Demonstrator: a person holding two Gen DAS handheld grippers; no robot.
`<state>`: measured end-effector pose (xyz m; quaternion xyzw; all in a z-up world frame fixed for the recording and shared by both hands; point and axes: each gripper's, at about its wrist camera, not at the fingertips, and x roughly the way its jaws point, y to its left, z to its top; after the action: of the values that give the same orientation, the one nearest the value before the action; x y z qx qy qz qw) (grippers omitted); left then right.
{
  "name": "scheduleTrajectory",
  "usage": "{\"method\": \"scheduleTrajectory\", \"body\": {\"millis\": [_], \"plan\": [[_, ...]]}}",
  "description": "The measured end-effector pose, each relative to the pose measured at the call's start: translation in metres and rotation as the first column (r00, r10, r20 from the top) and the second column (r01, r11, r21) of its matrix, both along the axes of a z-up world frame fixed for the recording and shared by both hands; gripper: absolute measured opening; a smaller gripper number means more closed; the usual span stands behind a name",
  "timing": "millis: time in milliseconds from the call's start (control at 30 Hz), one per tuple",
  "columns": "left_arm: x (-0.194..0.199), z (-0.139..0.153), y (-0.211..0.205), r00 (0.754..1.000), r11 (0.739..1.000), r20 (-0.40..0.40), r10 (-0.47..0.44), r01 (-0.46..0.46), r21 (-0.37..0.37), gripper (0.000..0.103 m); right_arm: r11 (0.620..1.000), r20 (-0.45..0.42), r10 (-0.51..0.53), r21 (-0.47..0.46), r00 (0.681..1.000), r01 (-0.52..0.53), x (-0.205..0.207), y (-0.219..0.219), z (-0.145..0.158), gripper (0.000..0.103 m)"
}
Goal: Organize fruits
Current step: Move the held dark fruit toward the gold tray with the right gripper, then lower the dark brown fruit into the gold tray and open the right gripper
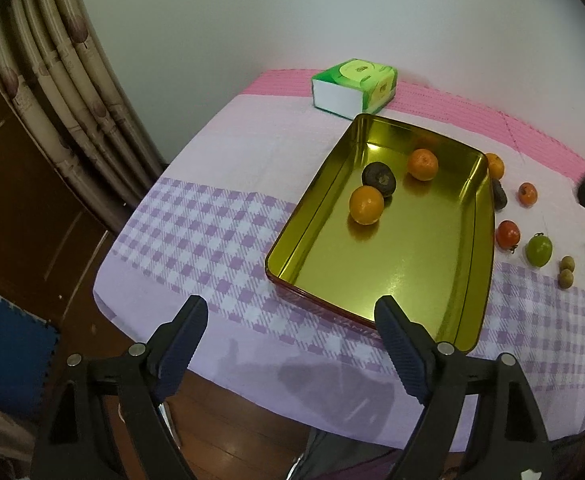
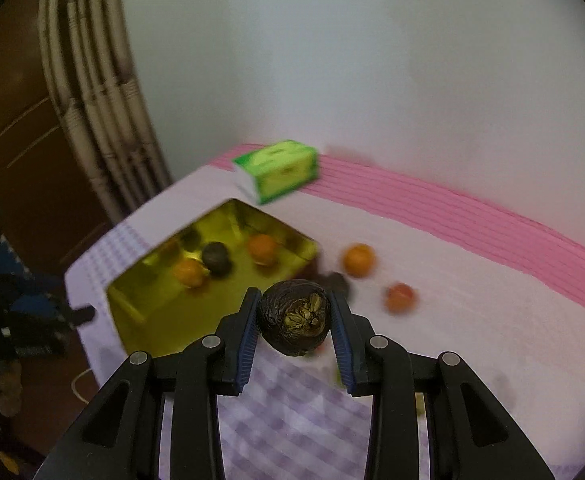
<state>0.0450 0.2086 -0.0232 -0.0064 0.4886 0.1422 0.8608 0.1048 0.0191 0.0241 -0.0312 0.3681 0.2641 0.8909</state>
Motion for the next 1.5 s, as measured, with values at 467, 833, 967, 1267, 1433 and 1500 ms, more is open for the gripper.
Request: {"method": "scheduleTrajectory", "body": {"millis": [467,833,967,1267,1433,1500], "plan": [[0.004,-0.003,0.012,1.000,1.000,-0.013,0.021,-0.021,-0.001,0.083,0.995,-0.069,0.103,-0.004,0.992,-0.104,0.034,0.077,-0.026,0.035],[0.007,-0.006,0.016,0.999,0.999,-0.027,0.031,-0.031,-0.008,0.083,0.993,-0.115,0.110,-0.027,0.987,-0.114,0.051,0.096,-0.047,0.035],[0.008,-0.009,0.016,0.999,0.999,-0.043,0.033,-0.033,-0.011,0.083,0.993,-0.125,0.105,-0.033,0.987,-0.110,0.055,0.098,-0.052,0.035],[0.010,-0.013,0.019,0.998,0.999,-0.055,0.039,-0.040,-0.018,0.084,0.994,-0.137,0.096,-0.039,0.986,-0.102,0.063,0.100,-0.058,0.035],[0.010,-0.014,0.020,0.998,0.999,-0.057,0.041,-0.042,-0.017,0.088,0.995,-0.139,0.089,-0.039,0.986,-0.095,0.066,0.102,-0.059,0.035],[0.011,-0.014,0.020,0.997,0.999,-0.059,0.042,-0.043,-0.014,0.088,0.995,-0.138,0.089,-0.041,0.986,-0.096,0.066,0.102,-0.059,0.035]]}}
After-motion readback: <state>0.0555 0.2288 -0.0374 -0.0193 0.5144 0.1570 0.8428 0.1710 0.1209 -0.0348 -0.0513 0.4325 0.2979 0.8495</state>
